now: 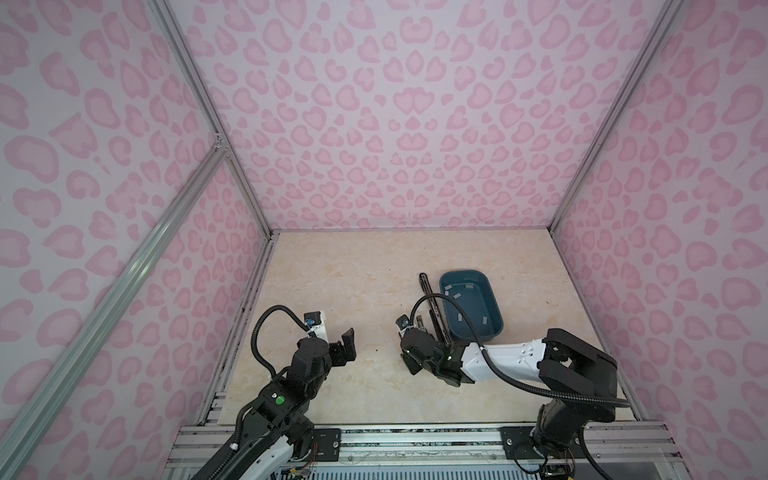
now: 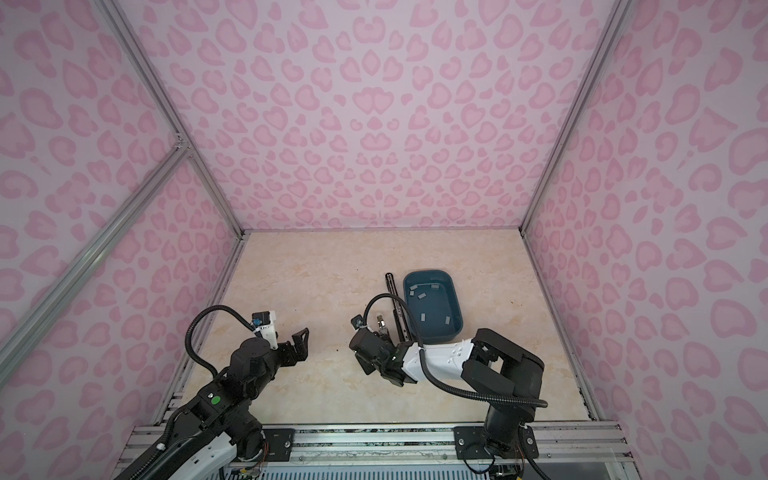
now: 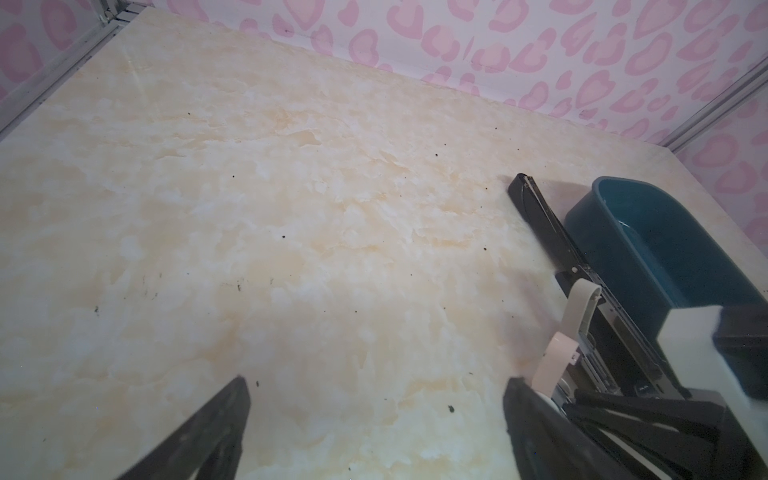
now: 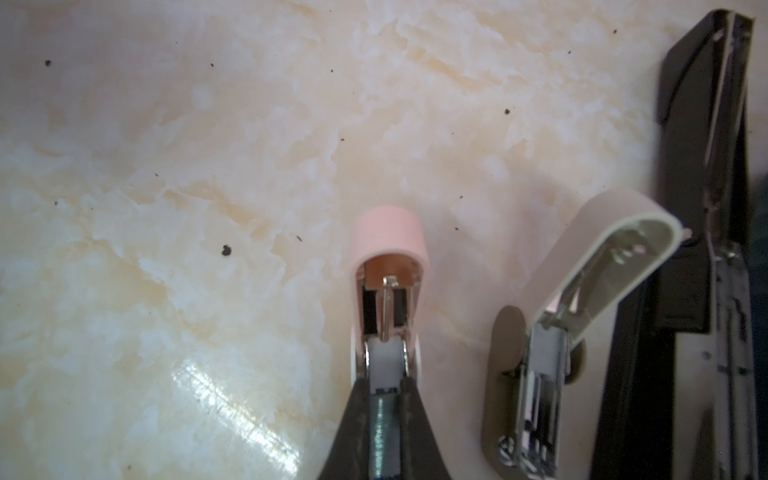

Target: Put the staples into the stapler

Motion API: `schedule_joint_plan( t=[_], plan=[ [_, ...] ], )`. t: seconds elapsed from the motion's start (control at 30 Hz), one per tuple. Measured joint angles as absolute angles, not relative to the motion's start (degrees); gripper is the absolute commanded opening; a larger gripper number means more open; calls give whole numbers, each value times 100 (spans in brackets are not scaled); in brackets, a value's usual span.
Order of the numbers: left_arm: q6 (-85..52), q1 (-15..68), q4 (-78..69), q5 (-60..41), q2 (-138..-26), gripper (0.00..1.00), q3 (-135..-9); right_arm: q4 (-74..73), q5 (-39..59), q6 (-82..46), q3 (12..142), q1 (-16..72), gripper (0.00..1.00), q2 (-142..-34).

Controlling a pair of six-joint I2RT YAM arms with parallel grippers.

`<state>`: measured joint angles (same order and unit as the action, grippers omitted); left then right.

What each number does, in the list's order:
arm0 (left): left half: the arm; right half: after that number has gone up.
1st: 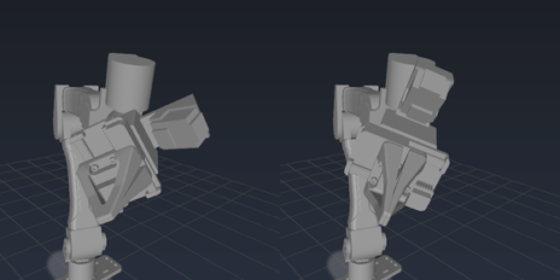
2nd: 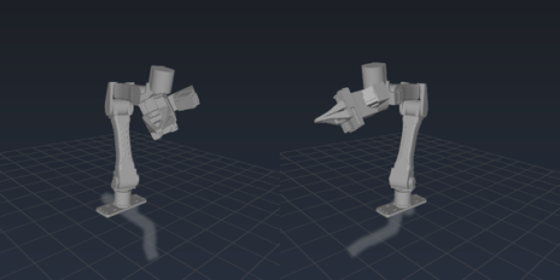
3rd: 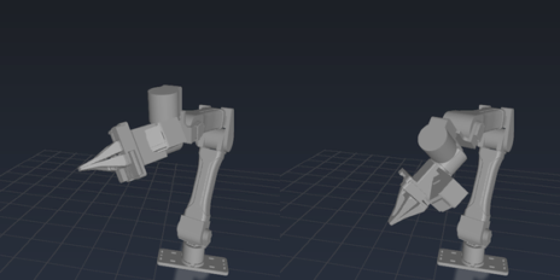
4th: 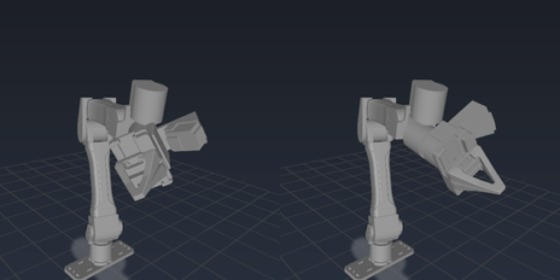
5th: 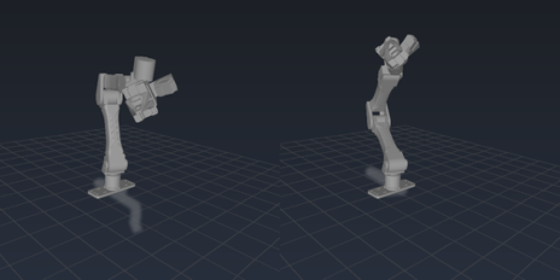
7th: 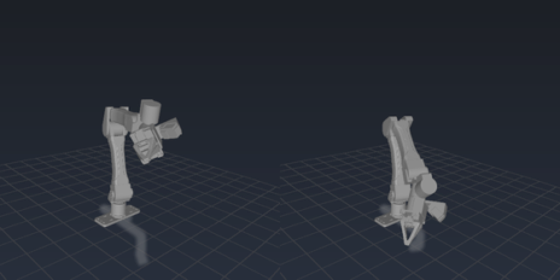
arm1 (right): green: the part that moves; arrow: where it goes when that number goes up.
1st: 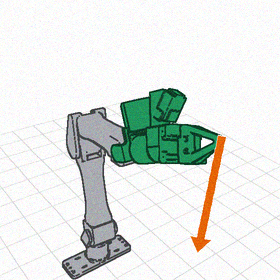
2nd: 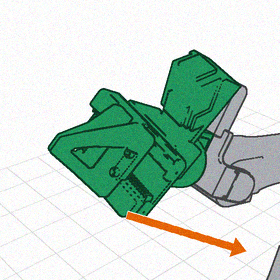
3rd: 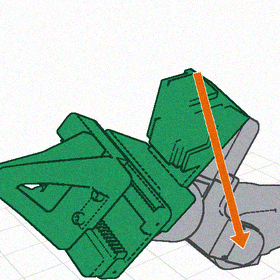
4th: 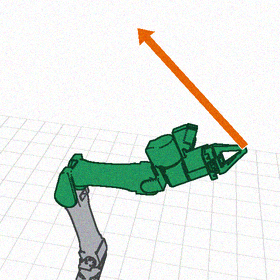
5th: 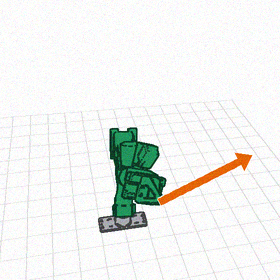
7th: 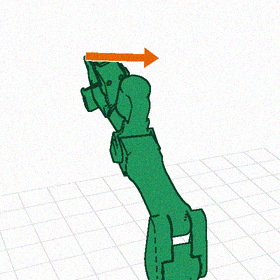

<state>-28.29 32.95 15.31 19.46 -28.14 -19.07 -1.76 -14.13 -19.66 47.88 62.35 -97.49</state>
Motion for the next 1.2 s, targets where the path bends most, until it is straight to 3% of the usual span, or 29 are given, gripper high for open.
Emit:
schedule_joint_plan(
  t=[1.2],
  plan=[
    [-2829, 3295, 1516, 1935, -2783, 96, -1885, -38, -1544, -1885, 4842, 6224, 5, -9808]
  ],
)
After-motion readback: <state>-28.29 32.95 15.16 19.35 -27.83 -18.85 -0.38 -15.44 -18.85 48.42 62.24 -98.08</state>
